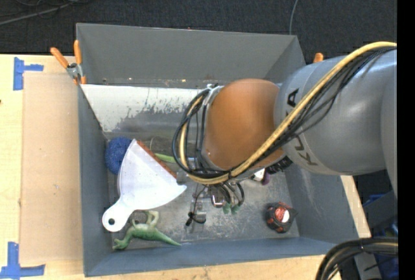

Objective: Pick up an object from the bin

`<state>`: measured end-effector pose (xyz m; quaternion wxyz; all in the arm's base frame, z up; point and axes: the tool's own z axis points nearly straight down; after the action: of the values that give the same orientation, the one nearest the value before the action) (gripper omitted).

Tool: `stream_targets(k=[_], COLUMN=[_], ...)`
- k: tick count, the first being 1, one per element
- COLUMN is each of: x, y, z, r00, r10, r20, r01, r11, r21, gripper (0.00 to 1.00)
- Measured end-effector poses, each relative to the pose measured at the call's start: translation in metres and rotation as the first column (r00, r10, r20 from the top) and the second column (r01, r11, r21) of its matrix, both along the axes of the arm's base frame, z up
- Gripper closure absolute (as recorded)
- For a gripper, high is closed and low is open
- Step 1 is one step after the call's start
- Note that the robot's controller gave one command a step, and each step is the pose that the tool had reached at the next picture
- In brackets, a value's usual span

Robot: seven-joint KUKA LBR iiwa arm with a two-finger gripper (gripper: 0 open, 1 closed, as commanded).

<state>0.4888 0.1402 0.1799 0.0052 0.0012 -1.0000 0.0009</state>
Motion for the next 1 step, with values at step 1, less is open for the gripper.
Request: stream_targets(k=[1], x=[0.0019], y=[-0.0008], z=[0.0032], r00=[1.0], r10=[-0.004], r20=[0.007], r01=[0.004], r11=[1.0], r21=[0.001], gripper=[0.0])
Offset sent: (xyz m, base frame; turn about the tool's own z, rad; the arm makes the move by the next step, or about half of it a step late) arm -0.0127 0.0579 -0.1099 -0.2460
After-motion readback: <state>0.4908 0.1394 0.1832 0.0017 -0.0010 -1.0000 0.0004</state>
